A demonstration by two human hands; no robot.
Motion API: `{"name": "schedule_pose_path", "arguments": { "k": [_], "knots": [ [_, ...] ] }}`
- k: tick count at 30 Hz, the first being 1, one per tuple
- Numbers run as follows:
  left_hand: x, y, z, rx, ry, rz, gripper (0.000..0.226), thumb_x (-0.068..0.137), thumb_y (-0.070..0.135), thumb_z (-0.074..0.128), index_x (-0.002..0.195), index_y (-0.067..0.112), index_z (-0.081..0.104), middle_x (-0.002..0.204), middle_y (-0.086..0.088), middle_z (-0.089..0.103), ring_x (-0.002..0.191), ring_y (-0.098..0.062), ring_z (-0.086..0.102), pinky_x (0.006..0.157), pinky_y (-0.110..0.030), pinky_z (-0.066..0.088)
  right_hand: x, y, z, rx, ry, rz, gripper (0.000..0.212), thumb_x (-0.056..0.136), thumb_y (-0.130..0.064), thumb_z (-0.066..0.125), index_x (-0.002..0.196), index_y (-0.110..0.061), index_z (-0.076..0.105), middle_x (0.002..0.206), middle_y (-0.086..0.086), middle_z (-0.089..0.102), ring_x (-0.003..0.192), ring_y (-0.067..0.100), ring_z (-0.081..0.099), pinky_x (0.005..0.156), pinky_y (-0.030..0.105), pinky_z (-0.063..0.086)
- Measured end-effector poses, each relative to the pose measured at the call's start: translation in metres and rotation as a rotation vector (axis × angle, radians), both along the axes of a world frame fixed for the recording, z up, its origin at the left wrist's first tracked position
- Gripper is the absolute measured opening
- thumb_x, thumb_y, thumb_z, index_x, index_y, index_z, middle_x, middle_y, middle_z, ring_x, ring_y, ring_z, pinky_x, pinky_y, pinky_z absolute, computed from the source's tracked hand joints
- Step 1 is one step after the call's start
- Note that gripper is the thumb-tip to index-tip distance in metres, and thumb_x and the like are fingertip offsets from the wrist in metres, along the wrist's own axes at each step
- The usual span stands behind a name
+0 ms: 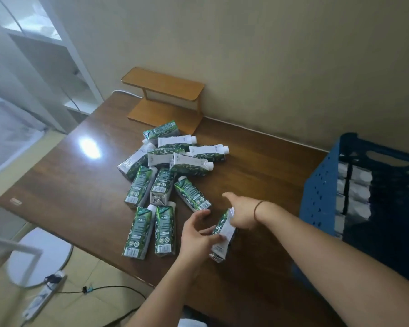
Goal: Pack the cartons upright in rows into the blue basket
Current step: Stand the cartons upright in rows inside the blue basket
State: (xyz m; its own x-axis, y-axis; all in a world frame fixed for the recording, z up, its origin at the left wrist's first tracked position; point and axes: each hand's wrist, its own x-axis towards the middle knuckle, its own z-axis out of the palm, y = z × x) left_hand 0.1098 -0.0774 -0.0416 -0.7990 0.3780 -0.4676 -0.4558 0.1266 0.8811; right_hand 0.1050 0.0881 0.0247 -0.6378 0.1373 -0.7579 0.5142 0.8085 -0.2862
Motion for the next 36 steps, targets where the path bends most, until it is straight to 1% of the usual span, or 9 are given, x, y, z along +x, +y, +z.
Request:
{"name": "schedule_pose_path", "arguments": {
  "k": [3, 6, 9, 13, 16, 19, 25, 29, 36],
  "knots": [
    [0.002, 0.006, 0.003, 0.162, -0.115, 0.026, 0.067, 0.063, -0.019, 0.078, 0.116, 0.019, 0.064, 0.130, -0.002, 0.058, 0.102, -0.022, 0.070, 0.070, -0.033, 0.060, -0.003, 0.019, 0.017, -0.157, -0.041, -0.298, 0.073, 0.090, -0.033, 0.063, 0.151, -0.023, 0.024, 0.153, 0.008, 0.031, 0.106, 0.029, 0.061, 0.068, 0.036, 0.062],
    [0.002, 0.016, 0.011, 0.334, -0.188, 0.074, 0.071, 0.052, -0.010, 0.082, 0.115, 0.018, 0.066, 0.134, -0.010, 0.053, 0.110, -0.031, 0.067, 0.087, -0.050, 0.057, 0.005, 0.034, 0.035, -0.225, 0.064, -0.283, 0.060, 0.083, -0.047, 0.069, 0.131, -0.018, 0.046, 0.131, 0.008, 0.056, 0.090, 0.023, 0.069, 0.067, 0.035, 0.061],
    [-0.001, 0.039, 0.033, 0.448, -0.131, 0.010, 0.072, 0.048, 0.005, 0.087, 0.115, 0.023, 0.067, 0.131, -0.011, 0.059, 0.118, -0.032, 0.062, 0.095, -0.053, 0.052, 0.026, 0.048, 0.058, -0.185, 0.439, -0.259, 0.051, 0.076, -0.050, 0.075, 0.116, -0.031, 0.051, 0.107, -0.007, 0.062, 0.089, 0.010, 0.065, 0.072, 0.031, 0.059],
    [-0.008, 0.085, 0.075, 0.546, 0.052, -0.151, 0.064, 0.061, 0.023, 0.071, 0.123, 0.018, 0.060, 0.125, -0.004, 0.065, 0.119, -0.022, 0.062, 0.089, -0.033, 0.054, 0.079, 0.072, 0.084, -0.191, 1.008, -0.317, 0.061, 0.070, -0.042, 0.082, 0.123, -0.030, 0.054, 0.111, -0.019, 0.057, 0.096, 0.005, 0.059, 0.080, 0.027, 0.053],
    [-0.007, 0.121, 0.095, 0.410, 0.188, -0.240, 0.054, 0.069, 0.041, 0.064, 0.122, 0.027, 0.063, 0.132, -0.003, 0.062, 0.123, -0.018, 0.058, 0.098, -0.035, 0.049, 0.123, 0.091, 0.090, -0.164, 1.415, -0.507, 0.065, 0.073, -0.040, 0.078, 0.129, -0.021, 0.052, 0.114, -0.028, 0.054, 0.105, 0.009, 0.058, 0.087, 0.028, 0.052],
    [0.008, 0.150, 0.096, 0.259, 0.249, -0.412, 0.043, 0.087, 0.043, 0.062, 0.129, 0.035, 0.057, 0.128, 0.014, 0.058, 0.125, -0.010, 0.053, 0.083, -0.022, 0.046, 0.160, 0.116, 0.093, -0.076, 1.617, -0.762, 0.061, 0.076, -0.036, 0.075, 0.129, -0.017, 0.051, 0.118, -0.023, 0.055, 0.108, 0.017, 0.060, 0.087, 0.038, 0.054],
    [0.045, 0.188, 0.086, 0.186, 0.248, -0.603, 0.061, 0.098, 0.037, 0.053, 0.151, 0.032, 0.023, 0.149, 0.012, 0.029, 0.119, -0.002, 0.049, 0.087, -0.018, 0.042, 0.224, 0.169, 0.098, 0.318, 1.456, -0.560, 0.060, 0.073, -0.038, 0.074, 0.122, -0.007, 0.058, 0.112, 0.002, 0.058, 0.103, 0.009, 0.054, 0.090, 0.014, 0.041],
    [0.060, 0.199, 0.086, 0.143, 0.229, -0.647, 0.063, 0.089, 0.044, 0.051, 0.146, 0.033, 0.027, 0.142, 0.004, 0.044, 0.121, -0.014, 0.053, 0.090, -0.027, 0.048, 0.240, 0.174, 0.090, 0.305, 1.249, -0.432, 0.060, 0.070, -0.036, 0.081, 0.121, -0.011, 0.059, 0.109, 0.000, 0.057, 0.099, 0.007, 0.054, 0.087, 0.010, 0.040],
    [0.058, 0.197, 0.084, 0.194, 0.173, -0.634, 0.043, 0.100, 0.029, 0.049, 0.138, 0.039, 0.033, 0.122, 0.000, 0.062, 0.106, -0.012, 0.063, 0.070, -0.017, 0.051, 0.221, 0.179, 0.032, 0.301, 0.730, -0.315, 0.050, 0.075, -0.024, 0.078, 0.114, -0.026, 0.047, 0.126, -0.010, 0.039, 0.094, 0.011, 0.056, 0.083, 0.033, 0.053]
  ]
}}
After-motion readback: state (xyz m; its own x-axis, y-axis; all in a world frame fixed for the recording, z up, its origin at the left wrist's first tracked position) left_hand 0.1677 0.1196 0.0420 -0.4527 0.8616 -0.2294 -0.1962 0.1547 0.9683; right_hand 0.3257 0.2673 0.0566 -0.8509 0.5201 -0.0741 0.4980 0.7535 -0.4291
